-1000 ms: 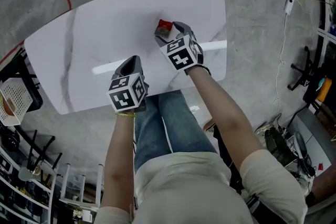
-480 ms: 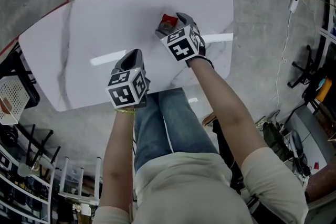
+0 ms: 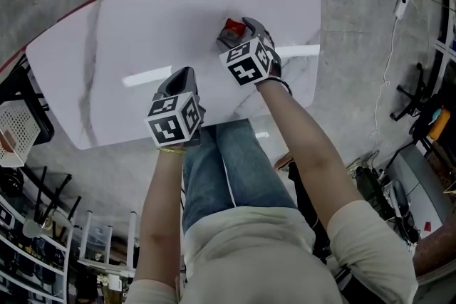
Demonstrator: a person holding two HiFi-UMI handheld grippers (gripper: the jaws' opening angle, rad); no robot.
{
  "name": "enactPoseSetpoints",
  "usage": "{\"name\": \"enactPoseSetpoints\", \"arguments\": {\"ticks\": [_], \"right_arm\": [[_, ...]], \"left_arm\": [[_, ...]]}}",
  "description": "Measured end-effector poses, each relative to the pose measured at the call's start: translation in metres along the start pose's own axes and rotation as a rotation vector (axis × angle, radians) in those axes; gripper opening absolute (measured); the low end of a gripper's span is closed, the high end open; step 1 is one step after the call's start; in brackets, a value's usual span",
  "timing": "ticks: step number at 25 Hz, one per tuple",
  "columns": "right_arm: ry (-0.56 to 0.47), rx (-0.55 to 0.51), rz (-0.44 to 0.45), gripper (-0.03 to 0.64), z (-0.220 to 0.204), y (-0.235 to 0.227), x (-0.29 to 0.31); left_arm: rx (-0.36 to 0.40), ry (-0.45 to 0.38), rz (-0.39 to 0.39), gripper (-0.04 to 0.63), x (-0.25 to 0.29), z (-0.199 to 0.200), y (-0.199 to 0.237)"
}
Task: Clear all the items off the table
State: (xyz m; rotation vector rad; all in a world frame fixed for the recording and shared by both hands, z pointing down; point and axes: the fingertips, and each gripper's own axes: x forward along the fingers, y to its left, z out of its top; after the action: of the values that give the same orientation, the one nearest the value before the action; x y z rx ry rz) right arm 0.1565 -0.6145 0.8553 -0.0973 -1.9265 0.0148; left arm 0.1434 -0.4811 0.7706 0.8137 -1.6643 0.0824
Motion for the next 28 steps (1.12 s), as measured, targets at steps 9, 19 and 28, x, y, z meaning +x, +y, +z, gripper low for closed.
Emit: {"name": "enactPoseSetpoints", "arguments": {"ticks": [9,19,28], "right_arm": [[0.042,0.074,-0.026,0.044,-0.001,-0.004,-0.009],[0.039,0.053,-0.044,0.04,0.003,0.006,-0.043],[-0.003,0.027,-0.053,0.04,0.016,0.022,-0.095]], "left_arm": [[0.006,-0.01,-0.002,0.009,-0.013,-0.001,0.001],[0.013,-0.036,-0.012,0.009,-0.044,-0.003,-0.008],[0.013,-0.072,-0.007,0.009,-0.084,0.008,-0.019]]}}
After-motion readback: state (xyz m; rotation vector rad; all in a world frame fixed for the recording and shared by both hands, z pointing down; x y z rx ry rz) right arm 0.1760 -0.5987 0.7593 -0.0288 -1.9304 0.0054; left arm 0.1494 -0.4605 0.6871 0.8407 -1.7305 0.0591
